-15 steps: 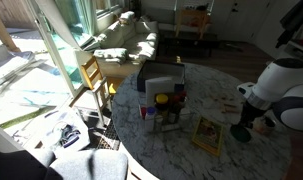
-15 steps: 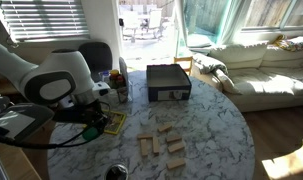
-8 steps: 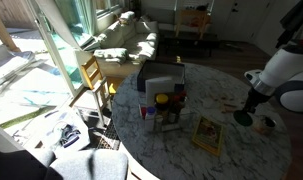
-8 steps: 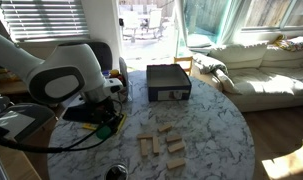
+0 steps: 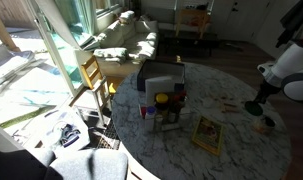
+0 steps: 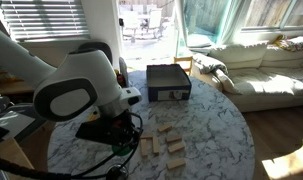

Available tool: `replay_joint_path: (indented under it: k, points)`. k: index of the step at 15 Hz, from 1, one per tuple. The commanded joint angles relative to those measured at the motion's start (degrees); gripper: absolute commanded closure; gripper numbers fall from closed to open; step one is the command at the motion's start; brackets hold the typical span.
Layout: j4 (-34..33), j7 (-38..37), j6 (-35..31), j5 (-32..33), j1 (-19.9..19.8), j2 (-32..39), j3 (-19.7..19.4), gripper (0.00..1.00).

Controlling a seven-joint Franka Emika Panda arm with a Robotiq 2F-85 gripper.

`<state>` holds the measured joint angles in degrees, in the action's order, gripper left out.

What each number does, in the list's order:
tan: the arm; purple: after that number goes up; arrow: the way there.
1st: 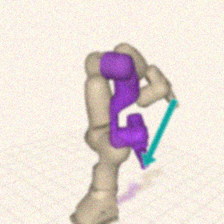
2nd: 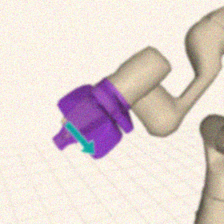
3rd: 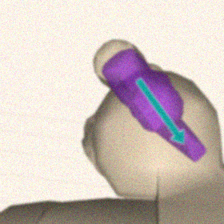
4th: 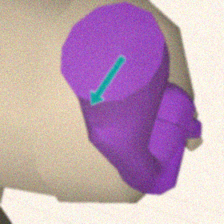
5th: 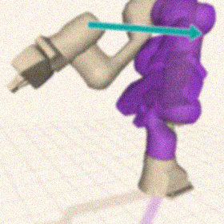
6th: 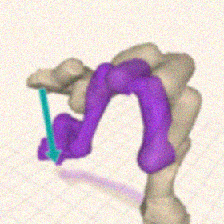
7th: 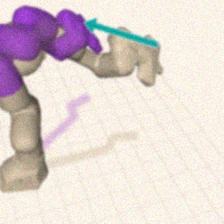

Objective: Put the green lid on the yellow tin

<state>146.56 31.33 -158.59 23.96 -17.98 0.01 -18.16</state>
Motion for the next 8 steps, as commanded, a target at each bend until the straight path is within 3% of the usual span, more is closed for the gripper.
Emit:
replay_joint_path:
  k: [1,5,6,8]
  points:
    - [-1.13,3.59,-4.13,2.65,-1.37,4.08,-1.31,1.00]
    - [-0.41,6.12,-7.58,4.64,-2.72,6.05,-2.74,1.00]
    - [-0.39,5.01,-4.91,2.45,-1.78,4.23,-1.71,0.98]
    - [-0.39,5.31,-5.91,3.06,-2.26,5.06,-2.20,0.98]
